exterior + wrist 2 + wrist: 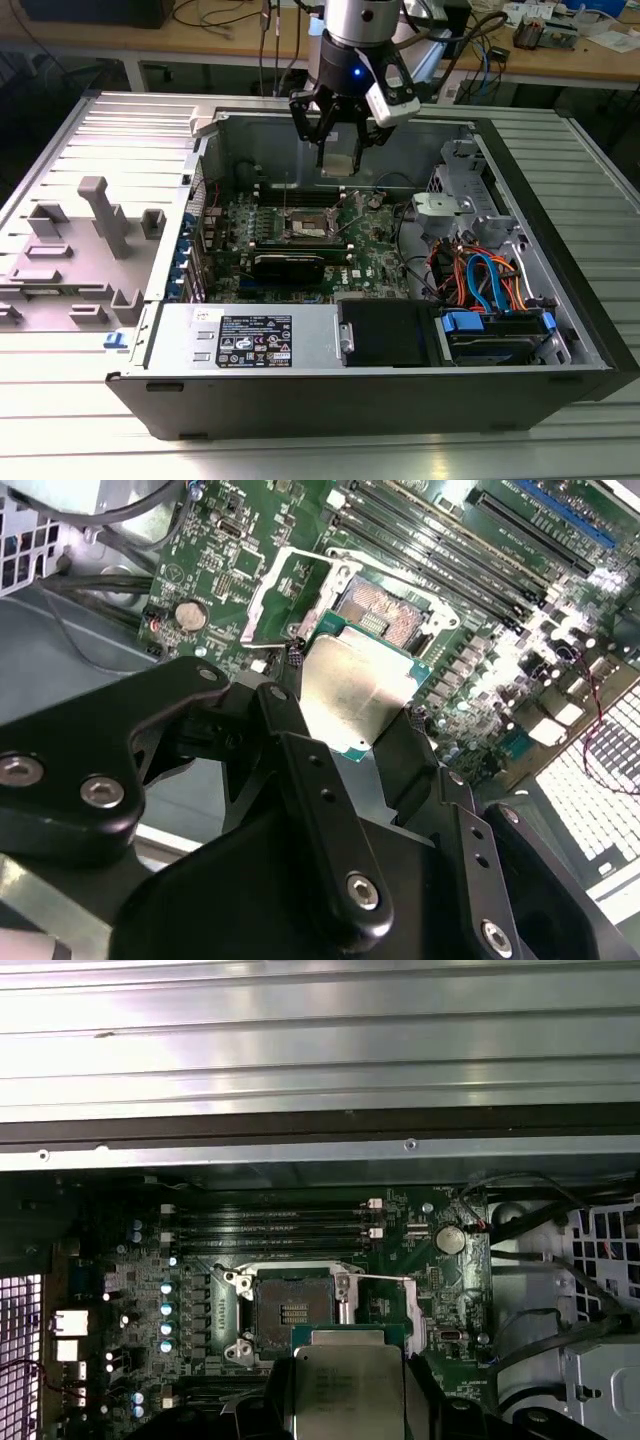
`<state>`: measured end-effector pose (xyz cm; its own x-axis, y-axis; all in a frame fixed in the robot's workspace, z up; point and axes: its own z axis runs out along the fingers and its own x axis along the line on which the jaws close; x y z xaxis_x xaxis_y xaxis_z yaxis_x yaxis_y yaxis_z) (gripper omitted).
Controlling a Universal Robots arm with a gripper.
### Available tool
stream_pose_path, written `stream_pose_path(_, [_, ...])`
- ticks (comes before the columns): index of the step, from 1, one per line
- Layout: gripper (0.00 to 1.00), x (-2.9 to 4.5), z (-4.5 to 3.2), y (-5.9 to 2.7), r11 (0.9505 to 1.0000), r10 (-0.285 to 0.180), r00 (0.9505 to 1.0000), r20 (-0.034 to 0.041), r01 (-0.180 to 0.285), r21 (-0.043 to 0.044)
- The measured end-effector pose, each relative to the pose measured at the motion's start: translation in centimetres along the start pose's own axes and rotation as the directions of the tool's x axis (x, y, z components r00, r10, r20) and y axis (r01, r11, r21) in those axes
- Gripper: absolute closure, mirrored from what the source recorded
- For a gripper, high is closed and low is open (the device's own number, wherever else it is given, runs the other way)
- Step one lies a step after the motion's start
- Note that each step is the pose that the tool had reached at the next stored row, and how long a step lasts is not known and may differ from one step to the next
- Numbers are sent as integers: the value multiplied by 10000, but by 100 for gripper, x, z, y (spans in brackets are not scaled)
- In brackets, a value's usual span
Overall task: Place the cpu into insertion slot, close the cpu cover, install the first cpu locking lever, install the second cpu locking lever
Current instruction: 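Place the cpu into insertion slot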
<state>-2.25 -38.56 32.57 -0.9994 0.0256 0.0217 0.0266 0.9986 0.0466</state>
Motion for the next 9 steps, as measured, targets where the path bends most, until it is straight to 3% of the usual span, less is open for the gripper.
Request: stream_pose_path(9, [46,-4,119,-69,10000,19,10000,-7,-19,14])
